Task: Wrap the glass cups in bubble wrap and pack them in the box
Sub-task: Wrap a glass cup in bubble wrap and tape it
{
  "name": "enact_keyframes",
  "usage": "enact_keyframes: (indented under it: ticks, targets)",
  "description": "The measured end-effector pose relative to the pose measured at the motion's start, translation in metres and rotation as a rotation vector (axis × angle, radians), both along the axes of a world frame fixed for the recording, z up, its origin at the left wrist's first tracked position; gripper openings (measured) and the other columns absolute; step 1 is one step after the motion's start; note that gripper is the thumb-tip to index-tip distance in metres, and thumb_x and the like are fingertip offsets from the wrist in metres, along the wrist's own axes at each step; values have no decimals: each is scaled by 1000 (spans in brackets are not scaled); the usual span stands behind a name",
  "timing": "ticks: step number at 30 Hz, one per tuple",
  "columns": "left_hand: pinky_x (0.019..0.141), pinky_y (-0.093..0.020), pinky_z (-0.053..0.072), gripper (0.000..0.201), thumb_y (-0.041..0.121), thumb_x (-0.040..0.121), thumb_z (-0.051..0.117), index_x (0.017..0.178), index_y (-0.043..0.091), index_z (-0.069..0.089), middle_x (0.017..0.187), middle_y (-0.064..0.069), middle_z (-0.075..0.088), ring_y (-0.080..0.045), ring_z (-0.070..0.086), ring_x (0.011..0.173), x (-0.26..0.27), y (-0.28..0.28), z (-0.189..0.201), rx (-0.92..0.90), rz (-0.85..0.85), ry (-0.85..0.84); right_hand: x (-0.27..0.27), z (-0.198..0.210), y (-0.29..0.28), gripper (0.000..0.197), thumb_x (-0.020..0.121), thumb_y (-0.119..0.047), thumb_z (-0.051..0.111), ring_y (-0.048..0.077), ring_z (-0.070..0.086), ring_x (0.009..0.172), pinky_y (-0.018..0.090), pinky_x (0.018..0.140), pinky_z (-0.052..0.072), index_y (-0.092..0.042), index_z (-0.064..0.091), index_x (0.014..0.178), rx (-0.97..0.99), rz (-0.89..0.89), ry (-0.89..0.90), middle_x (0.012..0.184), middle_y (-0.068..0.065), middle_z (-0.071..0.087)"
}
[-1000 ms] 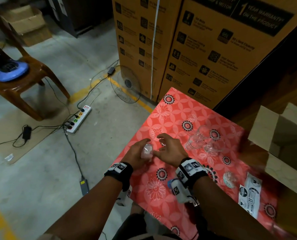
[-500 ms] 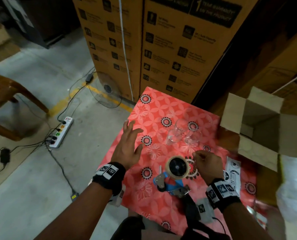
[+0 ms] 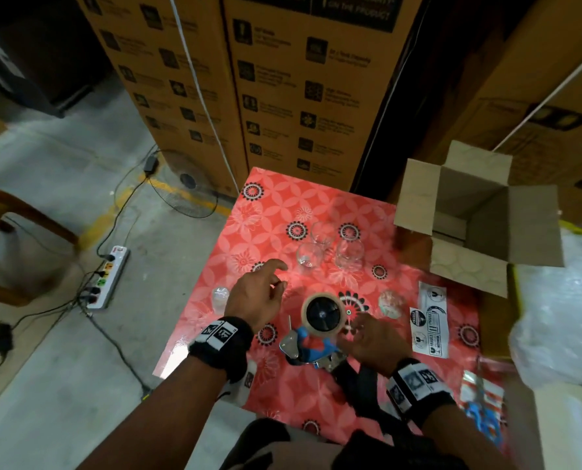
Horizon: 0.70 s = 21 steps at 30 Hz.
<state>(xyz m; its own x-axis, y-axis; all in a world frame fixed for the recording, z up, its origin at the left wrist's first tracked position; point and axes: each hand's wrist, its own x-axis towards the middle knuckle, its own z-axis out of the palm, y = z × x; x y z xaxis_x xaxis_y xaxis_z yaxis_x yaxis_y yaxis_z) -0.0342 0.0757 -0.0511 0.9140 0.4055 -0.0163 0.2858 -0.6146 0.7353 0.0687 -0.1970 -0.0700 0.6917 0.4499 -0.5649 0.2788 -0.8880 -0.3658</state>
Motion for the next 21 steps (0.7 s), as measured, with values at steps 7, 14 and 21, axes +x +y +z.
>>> enact_keyframes:
  ticks: [7, 14, 21]
  targets:
    - [64, -36, 58, 15, 19, 94, 67, 95, 35, 67, 72, 10, 69, -13, 66, 66, -11, -13, -5, 29, 61, 126, -47, -42, -21, 46, 80, -35, 75, 17, 71, 83, 42, 77, 63, -16, 63, 120, 73, 59, 309, 102, 3, 74]
    - [61, -30, 51, 17, 13, 94, 70, 95, 30, 70, 77, 10, 68, -13, 63, 66, -43, 7, -7, 141, 255, -9, -67, -61, -8, 34, 99, -24, 69, 14, 74, 90, 34, 85, 55, 6, 71, 115, 335, -10, 419, 95, 16, 76]
    - [101, -47, 47, 66, 11, 70, 90, 130, 24, 67, 130, -13, 52, -39, 50, 116, -69, 55, -23, 277, 240, 117, -88, -69, 32, 30, 94, -27, 77, 16, 63, 73, 36, 76, 54, -2, 64, 86, 491, -56, 574, 76, 4, 61]
